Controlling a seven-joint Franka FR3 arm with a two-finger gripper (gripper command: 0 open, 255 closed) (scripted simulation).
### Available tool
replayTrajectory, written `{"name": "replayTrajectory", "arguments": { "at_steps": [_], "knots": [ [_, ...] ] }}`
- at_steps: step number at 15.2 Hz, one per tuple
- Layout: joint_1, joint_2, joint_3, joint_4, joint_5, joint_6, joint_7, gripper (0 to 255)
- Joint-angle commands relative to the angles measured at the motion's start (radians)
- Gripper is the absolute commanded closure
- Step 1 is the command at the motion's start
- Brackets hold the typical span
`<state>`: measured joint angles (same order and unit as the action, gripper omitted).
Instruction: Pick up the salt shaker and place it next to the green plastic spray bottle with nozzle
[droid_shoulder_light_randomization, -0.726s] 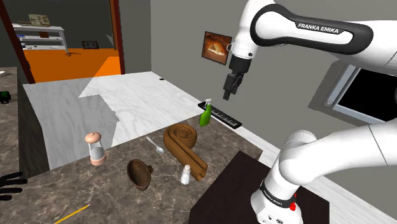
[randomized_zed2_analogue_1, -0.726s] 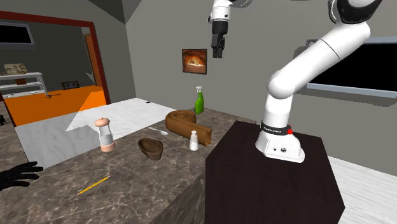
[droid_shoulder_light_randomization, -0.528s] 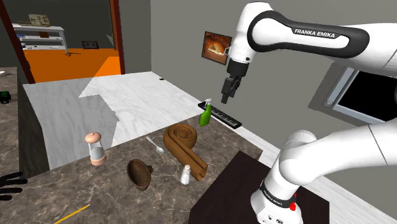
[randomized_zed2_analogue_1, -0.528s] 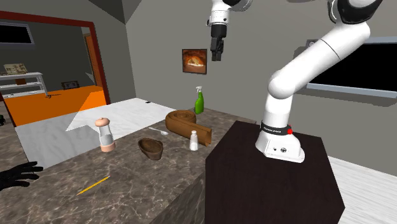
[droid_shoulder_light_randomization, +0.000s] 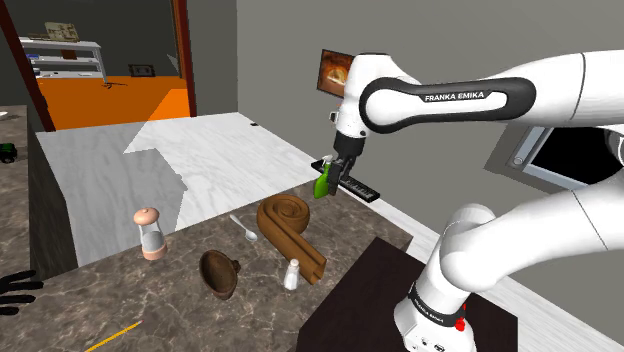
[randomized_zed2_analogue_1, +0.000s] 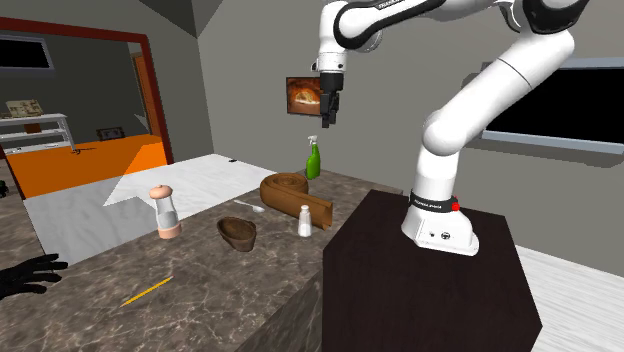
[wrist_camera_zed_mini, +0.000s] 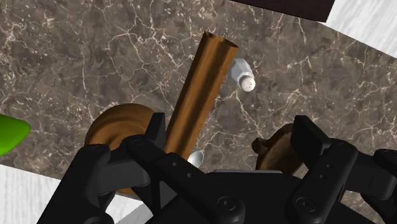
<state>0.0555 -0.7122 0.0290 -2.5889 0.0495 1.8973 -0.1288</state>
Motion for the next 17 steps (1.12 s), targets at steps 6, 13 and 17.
{"name": "replayTrajectory", "arguments": {
  "at_steps": [6, 13, 17],
  "knots": [
    [0.041, 0.156, 0.066, -0.111, 0.021, 0.265, 0.027, 0],
    [0.066, 0.401, 0.135, -0.153, 0.012, 0.547, 0.068, 0],
    [0.064, 0.574, 0.176, -0.142, -0.035, 0.703, 0.118, 0]
  ]
}}
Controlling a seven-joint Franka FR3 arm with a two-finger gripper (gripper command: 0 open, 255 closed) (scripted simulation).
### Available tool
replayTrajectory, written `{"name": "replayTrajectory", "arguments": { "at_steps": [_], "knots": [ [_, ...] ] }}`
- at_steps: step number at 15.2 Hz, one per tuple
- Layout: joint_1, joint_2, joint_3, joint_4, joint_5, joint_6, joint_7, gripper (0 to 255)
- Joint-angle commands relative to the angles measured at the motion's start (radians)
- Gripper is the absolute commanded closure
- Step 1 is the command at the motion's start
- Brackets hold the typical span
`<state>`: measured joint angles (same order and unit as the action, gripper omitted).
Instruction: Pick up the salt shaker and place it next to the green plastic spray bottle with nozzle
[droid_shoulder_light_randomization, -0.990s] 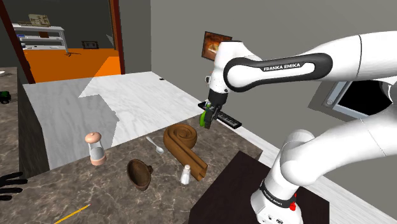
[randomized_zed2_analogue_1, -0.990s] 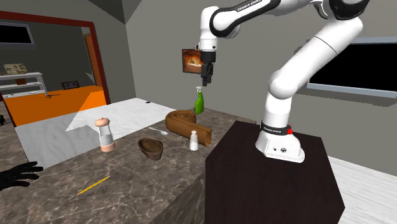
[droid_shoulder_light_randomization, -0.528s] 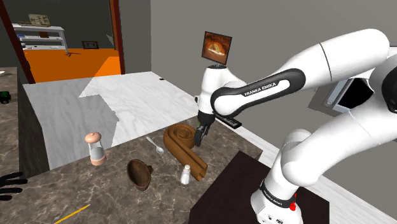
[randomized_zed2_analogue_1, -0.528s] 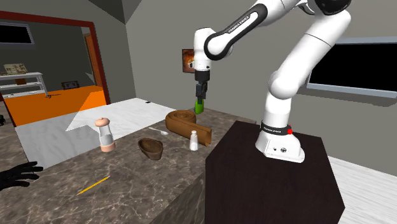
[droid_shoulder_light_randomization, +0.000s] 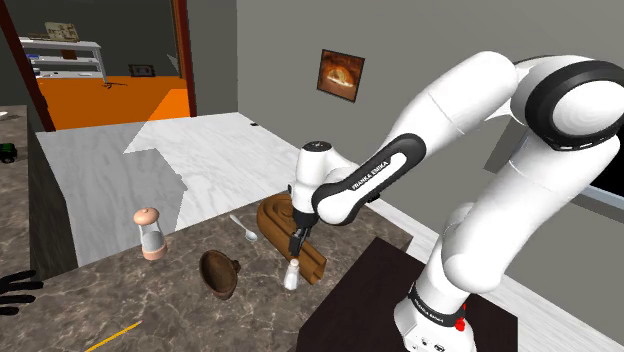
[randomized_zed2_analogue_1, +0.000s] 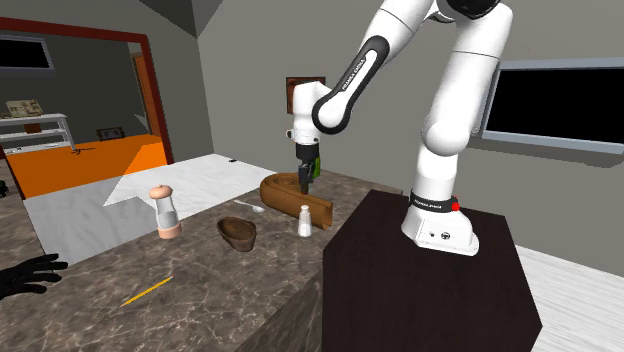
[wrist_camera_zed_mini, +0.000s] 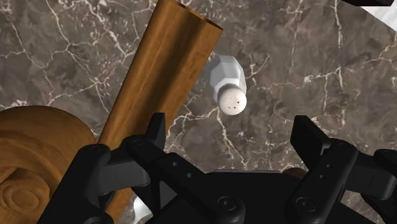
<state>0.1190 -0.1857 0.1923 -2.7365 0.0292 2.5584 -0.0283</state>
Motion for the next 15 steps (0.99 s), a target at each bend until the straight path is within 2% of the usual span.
{"name": "replayTrajectory", "arguments": {
  "at_steps": [1, 9, 15],
  "knots": [
    [-0.002, 0.093, 0.021, 0.013, -0.036, 0.079, 0.037, 0],
    [-0.012, 0.243, 0.017, 0.019, -0.131, 0.217, 0.107, 0],
    [-0.011, 0.253, 0.014, 0.020, -0.139, 0.226, 0.113, 0]
  ]
}}
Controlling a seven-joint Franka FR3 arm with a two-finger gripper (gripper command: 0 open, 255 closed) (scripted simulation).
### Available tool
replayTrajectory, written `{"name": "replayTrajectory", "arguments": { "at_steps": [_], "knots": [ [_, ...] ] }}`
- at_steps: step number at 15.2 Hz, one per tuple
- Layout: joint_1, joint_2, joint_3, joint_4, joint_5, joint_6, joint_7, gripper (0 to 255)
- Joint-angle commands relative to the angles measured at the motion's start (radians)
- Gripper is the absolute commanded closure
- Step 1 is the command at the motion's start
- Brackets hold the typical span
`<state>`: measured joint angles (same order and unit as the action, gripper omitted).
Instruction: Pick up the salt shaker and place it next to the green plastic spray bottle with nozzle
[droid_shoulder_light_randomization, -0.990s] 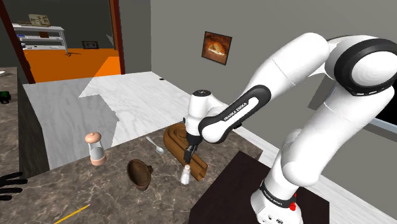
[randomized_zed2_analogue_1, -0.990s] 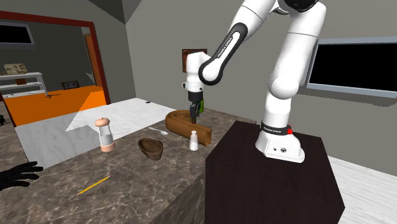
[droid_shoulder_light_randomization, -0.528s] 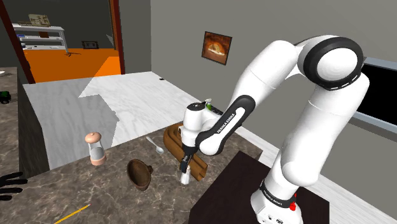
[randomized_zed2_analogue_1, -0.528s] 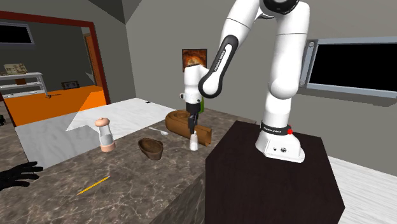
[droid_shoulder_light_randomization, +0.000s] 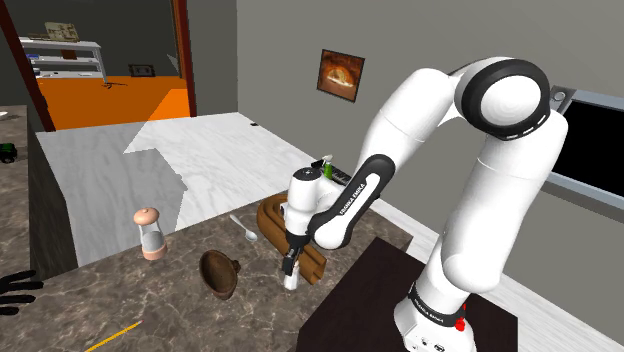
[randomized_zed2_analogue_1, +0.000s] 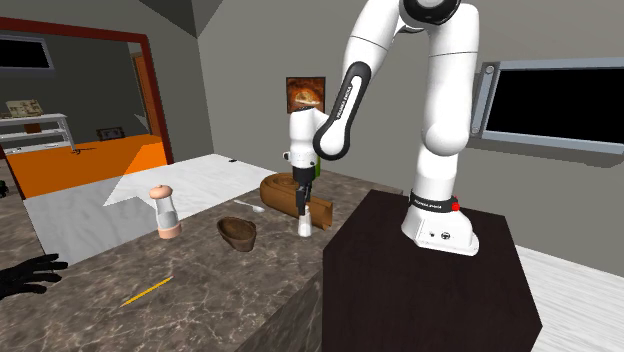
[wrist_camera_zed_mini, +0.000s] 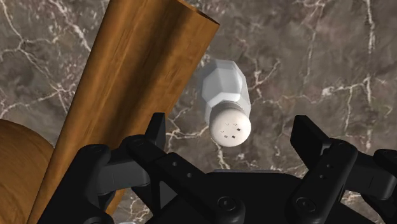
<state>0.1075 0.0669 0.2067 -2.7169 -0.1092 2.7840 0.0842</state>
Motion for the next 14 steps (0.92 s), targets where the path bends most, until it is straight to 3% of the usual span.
{"name": "replayTrajectory", "arguments": {
  "at_steps": [1, 2, 3, 12, 14],
  "knots": [
    [0.000, 0.001, 0.000, 0.000, 0.000, 0.000, 0.000, 0],
    [0.000, 0.000, 0.000, 0.000, 0.000, 0.000, 0.000, 0],
    [0.000, 0.000, 0.000, 0.000, 0.000, 0.000, 0.000, 255],
    [0.000, 0.001, 0.000, 0.000, 0.000, 0.000, 0.000, 255],
    [-0.001, -0.035, 0.007, -0.002, 0.027, -0.032, -0.020, 255]
  ]
}}
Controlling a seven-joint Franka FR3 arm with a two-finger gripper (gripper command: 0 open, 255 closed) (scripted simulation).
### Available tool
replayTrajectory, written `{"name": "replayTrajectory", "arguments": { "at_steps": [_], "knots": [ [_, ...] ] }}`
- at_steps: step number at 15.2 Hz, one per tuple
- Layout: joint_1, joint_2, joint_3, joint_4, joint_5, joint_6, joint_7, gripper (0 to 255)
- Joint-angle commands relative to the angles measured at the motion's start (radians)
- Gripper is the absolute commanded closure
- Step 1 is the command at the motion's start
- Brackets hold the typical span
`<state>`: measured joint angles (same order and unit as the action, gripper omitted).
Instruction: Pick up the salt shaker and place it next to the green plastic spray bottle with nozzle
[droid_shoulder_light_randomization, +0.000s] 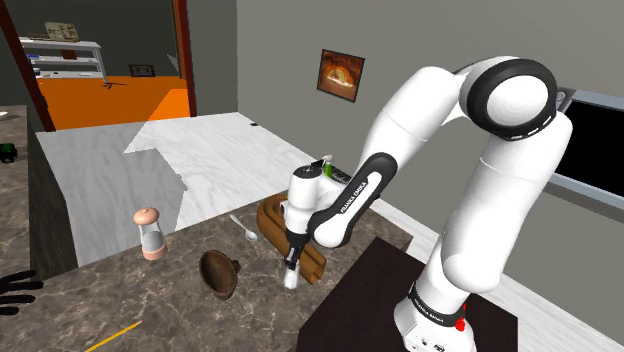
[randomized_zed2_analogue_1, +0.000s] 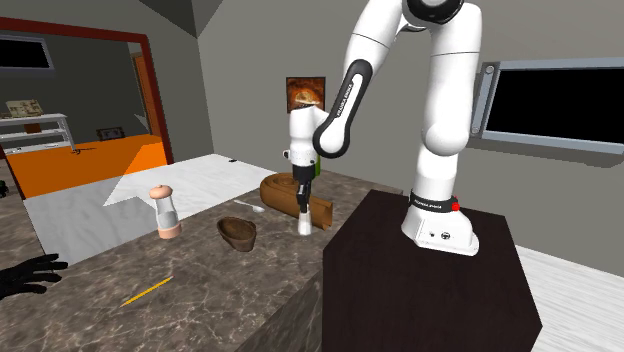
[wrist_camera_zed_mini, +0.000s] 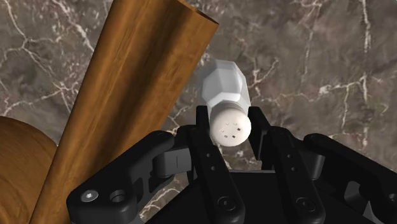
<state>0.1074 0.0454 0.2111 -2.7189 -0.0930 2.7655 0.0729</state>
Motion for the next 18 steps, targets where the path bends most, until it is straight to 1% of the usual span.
{"name": "replayTrajectory", "arguments": {
  "at_steps": [1, 9, 18],
  "knots": [
    [0.000, -0.031, 0.005, -0.001, 0.023, -0.029, -0.018, 255],
    [0.011, -0.163, 0.006, 0.006, 0.094, -0.164, -0.071, 255],
    [0.025, -0.289, -0.004, 0.035, 0.132, -0.317, -0.102, 255]
  ]
}}
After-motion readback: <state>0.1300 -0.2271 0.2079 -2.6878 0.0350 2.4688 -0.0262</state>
